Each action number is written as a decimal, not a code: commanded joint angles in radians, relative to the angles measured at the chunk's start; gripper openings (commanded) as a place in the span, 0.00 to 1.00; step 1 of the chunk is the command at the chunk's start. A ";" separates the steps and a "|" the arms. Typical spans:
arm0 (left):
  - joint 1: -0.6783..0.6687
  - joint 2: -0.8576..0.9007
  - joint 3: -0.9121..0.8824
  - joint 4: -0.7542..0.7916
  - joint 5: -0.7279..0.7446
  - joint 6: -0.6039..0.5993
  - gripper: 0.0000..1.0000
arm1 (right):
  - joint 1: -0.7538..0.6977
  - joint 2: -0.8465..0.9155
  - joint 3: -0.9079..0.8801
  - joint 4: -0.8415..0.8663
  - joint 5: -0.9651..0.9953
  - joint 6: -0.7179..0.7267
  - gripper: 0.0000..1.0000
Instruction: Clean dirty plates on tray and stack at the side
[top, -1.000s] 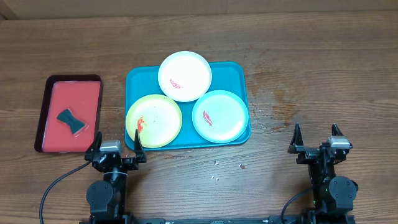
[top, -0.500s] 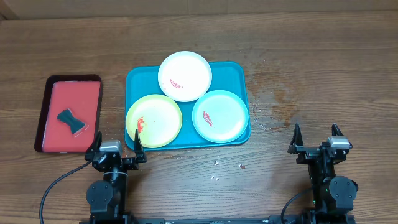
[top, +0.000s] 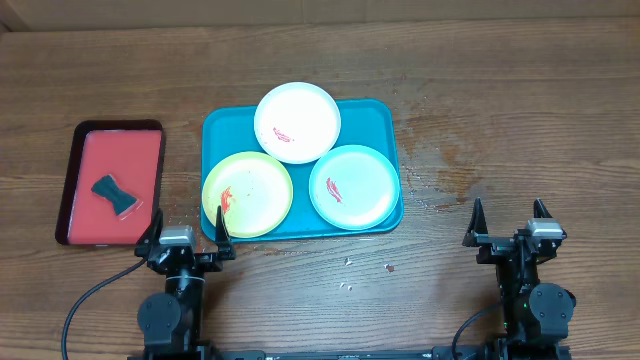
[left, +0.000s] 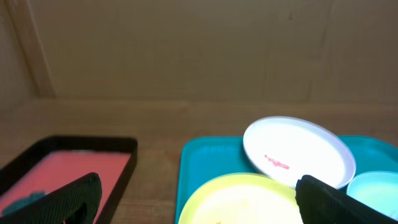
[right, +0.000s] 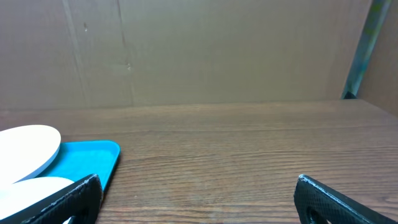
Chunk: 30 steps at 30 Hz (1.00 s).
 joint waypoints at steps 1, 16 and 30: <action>-0.006 -0.008 -0.003 0.092 0.057 -0.011 1.00 | 0.003 -0.008 -0.011 0.006 0.006 -0.003 1.00; -0.005 0.019 0.158 0.350 0.211 0.049 1.00 | 0.003 -0.008 -0.011 0.006 0.006 -0.003 1.00; -0.005 0.664 0.900 -0.387 0.344 0.216 1.00 | 0.003 -0.008 -0.011 0.006 0.006 -0.003 1.00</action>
